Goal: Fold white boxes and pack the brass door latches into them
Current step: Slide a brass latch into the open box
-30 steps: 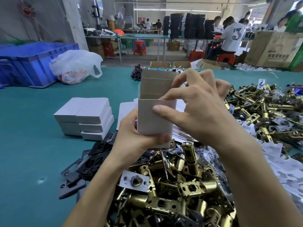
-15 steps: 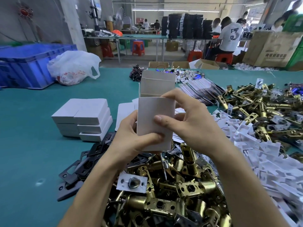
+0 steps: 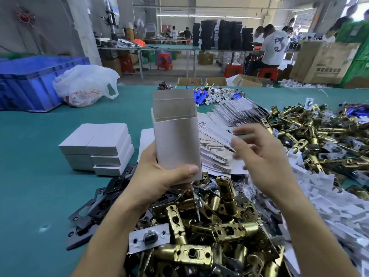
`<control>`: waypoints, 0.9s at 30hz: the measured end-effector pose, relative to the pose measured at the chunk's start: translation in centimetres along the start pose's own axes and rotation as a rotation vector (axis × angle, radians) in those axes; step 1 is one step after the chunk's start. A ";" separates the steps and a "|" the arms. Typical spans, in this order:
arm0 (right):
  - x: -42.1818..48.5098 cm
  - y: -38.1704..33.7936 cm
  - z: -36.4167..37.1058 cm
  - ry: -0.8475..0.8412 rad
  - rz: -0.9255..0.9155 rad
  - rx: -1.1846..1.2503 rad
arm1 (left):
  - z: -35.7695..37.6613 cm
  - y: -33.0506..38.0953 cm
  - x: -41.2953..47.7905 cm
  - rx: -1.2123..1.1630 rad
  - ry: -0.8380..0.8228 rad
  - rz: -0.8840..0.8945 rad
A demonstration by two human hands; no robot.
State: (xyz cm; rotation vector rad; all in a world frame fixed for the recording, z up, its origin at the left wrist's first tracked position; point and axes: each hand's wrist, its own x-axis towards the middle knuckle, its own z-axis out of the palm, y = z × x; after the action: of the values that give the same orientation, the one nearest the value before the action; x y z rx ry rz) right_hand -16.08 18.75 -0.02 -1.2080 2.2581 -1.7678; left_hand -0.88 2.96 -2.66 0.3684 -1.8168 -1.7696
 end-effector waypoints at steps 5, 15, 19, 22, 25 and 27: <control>-0.2 5.0 -3.2 0.009 0.340 -0.808 | 0.4 -0.1 0.0 0.038 -0.015 -0.012; -0.8 5.0 -2.3 0.019 0.435 -1.050 | 0.5 0.3 -0.2 0.034 -0.094 -0.021; -1.2 4.8 -3.3 -0.056 0.556 -1.102 | 0.6 0.5 -0.3 0.033 -0.116 -0.008; -1.6 5.1 -2.8 -0.114 0.548 -0.956 | 0.8 0.7 -0.4 0.030 -0.124 -0.006; -1.5 5.5 -2.5 -0.066 0.543 -0.819 | 0.8 0.7 -0.5 0.034 -0.154 -0.029; -1.3 6.0 -2.6 -0.011 0.521 -0.767 | 0.8 0.6 -0.6 0.033 -0.194 -0.044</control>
State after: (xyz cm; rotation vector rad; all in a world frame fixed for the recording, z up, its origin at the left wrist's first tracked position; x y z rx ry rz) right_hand -19.71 21.94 -4.65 -0.5392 2.9738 -0.7269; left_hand -0.72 3.99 -2.14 0.2587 -1.9877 -1.8633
